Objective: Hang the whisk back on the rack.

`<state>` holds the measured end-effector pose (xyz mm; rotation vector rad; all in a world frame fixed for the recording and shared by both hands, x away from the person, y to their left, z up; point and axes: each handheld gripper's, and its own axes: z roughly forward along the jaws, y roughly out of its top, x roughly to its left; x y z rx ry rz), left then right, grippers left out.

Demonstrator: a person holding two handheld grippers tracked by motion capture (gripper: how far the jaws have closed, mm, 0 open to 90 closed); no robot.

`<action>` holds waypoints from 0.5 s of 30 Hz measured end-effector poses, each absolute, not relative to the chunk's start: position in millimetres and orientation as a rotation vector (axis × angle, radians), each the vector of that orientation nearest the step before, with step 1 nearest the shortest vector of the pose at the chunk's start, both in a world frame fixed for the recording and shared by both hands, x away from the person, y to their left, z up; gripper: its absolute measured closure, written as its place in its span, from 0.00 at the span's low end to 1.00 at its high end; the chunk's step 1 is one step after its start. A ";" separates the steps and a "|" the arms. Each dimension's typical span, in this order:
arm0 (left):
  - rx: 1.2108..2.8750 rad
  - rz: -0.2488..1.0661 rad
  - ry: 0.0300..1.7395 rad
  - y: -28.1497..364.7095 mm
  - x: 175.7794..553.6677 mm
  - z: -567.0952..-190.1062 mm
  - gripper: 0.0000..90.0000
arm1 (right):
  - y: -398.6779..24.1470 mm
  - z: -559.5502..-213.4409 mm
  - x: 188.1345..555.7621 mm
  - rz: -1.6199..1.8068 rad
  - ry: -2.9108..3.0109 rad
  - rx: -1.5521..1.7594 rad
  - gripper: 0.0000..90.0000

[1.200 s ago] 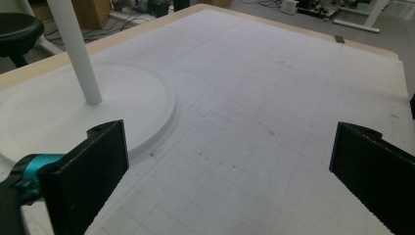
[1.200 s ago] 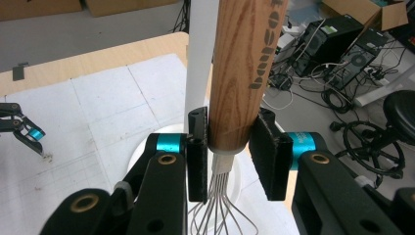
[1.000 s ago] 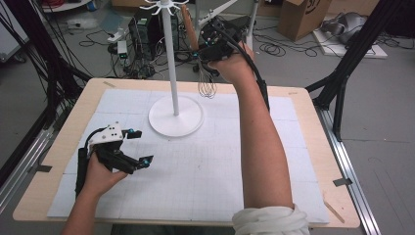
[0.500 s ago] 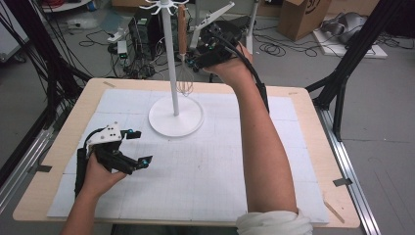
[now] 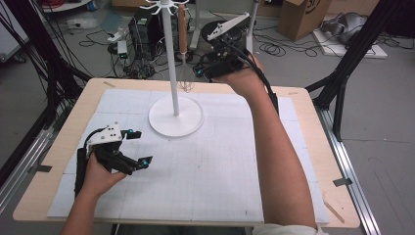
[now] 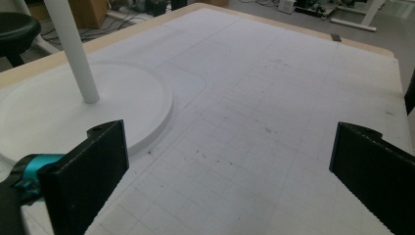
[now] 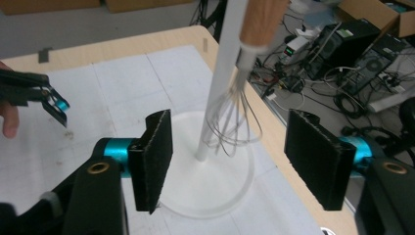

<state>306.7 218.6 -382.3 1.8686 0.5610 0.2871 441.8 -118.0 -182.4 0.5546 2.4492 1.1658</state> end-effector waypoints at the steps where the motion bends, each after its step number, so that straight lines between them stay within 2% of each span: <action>1: 1.871 0.285 0.557 219.1 307.1 -382.3 0.02 | -121.5 -184.5 440.4 1.170 2.443 0.560 0.36; 15: 1.877 0.287 0.570 219.7 308.1 -383.8 0.02 | -165.0 -218.7 421.7 1.273 2.431 0.649 0.30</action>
